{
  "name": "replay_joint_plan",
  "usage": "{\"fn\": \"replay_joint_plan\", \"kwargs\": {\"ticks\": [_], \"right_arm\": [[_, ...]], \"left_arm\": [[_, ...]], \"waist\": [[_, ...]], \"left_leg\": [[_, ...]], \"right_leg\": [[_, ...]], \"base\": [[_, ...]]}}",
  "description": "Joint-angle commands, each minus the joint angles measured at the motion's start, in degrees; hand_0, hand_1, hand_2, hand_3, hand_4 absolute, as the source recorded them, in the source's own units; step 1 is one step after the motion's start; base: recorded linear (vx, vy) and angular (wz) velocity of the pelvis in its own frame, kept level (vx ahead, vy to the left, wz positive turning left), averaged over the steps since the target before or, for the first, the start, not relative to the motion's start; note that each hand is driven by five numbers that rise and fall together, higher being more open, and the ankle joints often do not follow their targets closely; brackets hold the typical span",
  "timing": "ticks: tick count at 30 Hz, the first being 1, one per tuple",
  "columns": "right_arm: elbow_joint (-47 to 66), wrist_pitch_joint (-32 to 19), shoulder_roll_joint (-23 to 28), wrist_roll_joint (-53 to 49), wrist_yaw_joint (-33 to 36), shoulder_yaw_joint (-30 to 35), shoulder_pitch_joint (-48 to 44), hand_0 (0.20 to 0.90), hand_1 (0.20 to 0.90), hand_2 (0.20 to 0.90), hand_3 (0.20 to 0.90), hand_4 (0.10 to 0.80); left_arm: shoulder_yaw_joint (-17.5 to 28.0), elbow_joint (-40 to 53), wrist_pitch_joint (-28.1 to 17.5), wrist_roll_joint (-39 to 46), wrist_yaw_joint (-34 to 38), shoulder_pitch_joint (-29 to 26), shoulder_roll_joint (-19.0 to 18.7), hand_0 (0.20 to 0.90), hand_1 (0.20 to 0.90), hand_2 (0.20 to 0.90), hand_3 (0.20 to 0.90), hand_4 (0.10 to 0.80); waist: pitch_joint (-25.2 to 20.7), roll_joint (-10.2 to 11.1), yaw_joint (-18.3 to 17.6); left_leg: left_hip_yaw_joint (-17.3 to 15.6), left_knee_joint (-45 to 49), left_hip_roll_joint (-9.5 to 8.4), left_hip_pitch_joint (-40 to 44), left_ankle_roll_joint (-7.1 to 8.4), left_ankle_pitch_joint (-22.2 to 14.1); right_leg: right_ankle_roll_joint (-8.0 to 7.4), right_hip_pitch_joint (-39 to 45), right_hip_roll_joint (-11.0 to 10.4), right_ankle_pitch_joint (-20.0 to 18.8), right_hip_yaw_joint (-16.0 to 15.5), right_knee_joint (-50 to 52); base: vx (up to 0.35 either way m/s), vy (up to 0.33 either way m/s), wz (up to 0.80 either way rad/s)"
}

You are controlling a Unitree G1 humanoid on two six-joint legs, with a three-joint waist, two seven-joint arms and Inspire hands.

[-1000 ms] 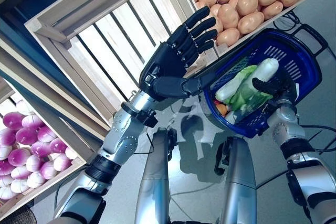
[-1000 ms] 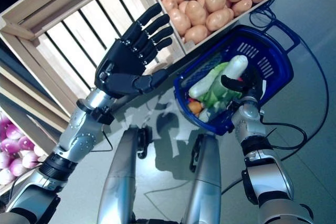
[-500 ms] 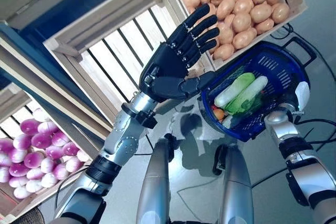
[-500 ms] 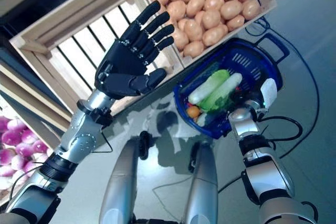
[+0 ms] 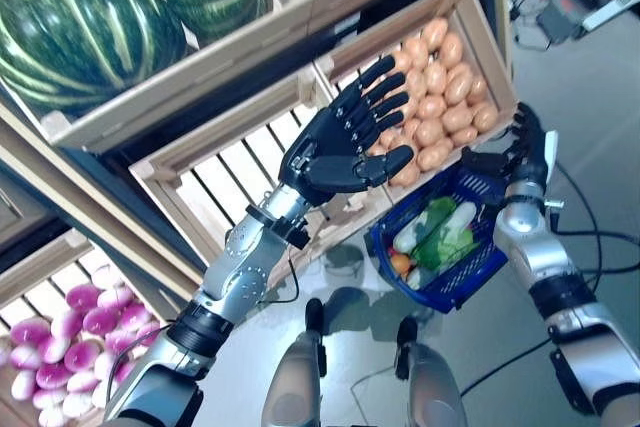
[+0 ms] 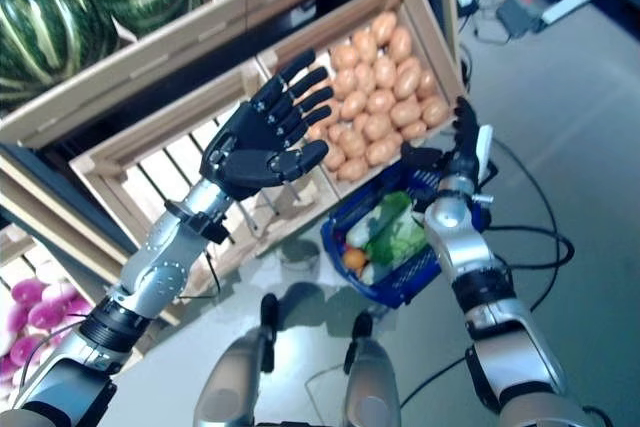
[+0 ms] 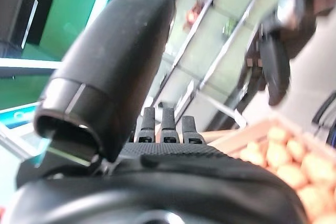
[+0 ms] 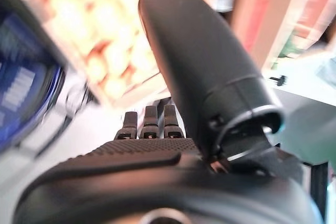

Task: Put vegetables into the basket

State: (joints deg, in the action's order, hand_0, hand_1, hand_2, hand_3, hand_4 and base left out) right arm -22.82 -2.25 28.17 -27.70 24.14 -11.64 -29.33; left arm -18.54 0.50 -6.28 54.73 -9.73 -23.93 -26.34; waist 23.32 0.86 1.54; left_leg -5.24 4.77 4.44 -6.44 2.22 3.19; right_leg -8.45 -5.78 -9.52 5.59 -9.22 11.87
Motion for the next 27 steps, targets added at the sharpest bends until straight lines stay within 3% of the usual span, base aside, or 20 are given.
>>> {"fn": "replay_joint_plan", "kwargs": {"ticks": [1,7,14,19,20,22,24,27], "right_arm": [[6.37,-10.37,-3.60,-2.43,-10.77,0.85,6.05,0.900,0.900,0.900,0.900,0.800],[11.64,-8.25,-5.99,-4.45,-18.09,0.64,10.78,0.900,0.900,0.900,0.900,0.800],[11.55,-8.99,-8.07,-5.34,-20.86,-1.11,15.83,0.900,0.900,0.900,0.900,0.800],[8.62,-7.38,-8.02,1.44,-25.80,-4.70,24.22,0.900,0.900,0.900,0.900,0.800],[7.65,-6.54,-7.57,2.21,-27.16,-5.22,26.10,0.900,0.900,0.900,0.900,0.800],[4.97,-5.22,-7.37,3.59,-29.86,-5.79,28.27,0.900,0.900,0.900,0.900,0.800],[1.43,-2.27,-7.43,4.81,-31.45,-6.75,29.23,0.900,0.900,0.900,0.900,0.800],[-6.73,-2.99,-8.46,6.03,-34.03,-7.41,29.08,0.900,0.900,0.900,0.900,0.800]], "left_arm": [[2.63,-1.99,-0.67,-3.12,1.11,3.81,4.93,0.900,0.900,0.900,0.900,0.800],[3.55,-4.18,1.64,-12.88,8.01,5.65,5.62,0.900,0.900,0.900,0.900,0.800],[2.76,-4.42,1.31,-20.34,8.19,6.27,4.15,0.900,0.900,0.900,0.900,0.800],[2.15,-7.19,2.00,-22.64,4.81,11.51,3.00,0.900,0.900,0.900,0.900,0.800],[2.15,-8.64,3.31,-22.46,3.81,13.53,2.78,0.900,0.900,0.900,0.900,0.800],[1.84,-11.95,1.59,-27.01,1.98,16.08,2.47,0.900,0.900,0.900,0.900,0.800],[0.35,-16.07,4.13,-26.40,1.39,17.40,1.88,0.900,0.900,0.900,0.900,0.800],[-0.95,-24.30,1.08,-31.27,-0.05,17.85,3.34,0.900,0.900,0.900,0.900,0.800]], "waist": [[-14.61,0.79,-0.32],[-17.81,0.38,-0.49],[-20.23,0.44,-0.09],[-21.10,0.48,-1.19],[-21.26,0.52,-1.52],[-21.28,0.60,-2.03],[-21.19,0.46,-2.52],[-20.53,0.32,-2.61]], "left_leg": [[-1.09,-6.09,-0.87,4.87,-0.24,-1.46],[-1.30,-8.92,-0.74,7.89,0.28,-1.18],[-1.37,-9.77,-0.59,8.68,0.36,-1.88],[-2.46,-9.77,-0.21,9.22,0.44,-2.50],[-2.75,-9.77,-0.15,9.36,0.48,-2.59],[-3.30,-9.77,0.05,9.60,0.49,-2.73],[-3.88,-9.77,0.22,9.68,0.57,-2.67],[-4.28,-9.77,0.50,9.77,0.55,-2.63]], "right_leg": [[1.91,4.40,0.68,-7.91,-0.82,-9.54],[1.69,8.12,0.53,-9.06,-1.32,-14.32],[1.13,9.33,-0.10,-9.28,-3.07,-16.22],[0.76,9.50,0.05,-8.84,-3.08,-16.45],[0.67,9.43,0.11,-8.70,-2.95,-16.34],[0.59,9.38,0.16,-8.57,-2.73,-16.30],[0.42,9.01,0.23,-8.41,-2.18,-15.83],[0.32,8.62,0.10,-8.13,-2.07,-15.26]], "base": [[0.137,0.032,-0.04],[0.062,0.028,-0.12],[0.033,-0.008,0.01],[0.042,-0.010,-0.02],[0.049,-0.016,-0.07],[0.047,-0.011,-0.08],[0.019,-0.002,-0.02],[0.004,0.001,-0.08]]}}
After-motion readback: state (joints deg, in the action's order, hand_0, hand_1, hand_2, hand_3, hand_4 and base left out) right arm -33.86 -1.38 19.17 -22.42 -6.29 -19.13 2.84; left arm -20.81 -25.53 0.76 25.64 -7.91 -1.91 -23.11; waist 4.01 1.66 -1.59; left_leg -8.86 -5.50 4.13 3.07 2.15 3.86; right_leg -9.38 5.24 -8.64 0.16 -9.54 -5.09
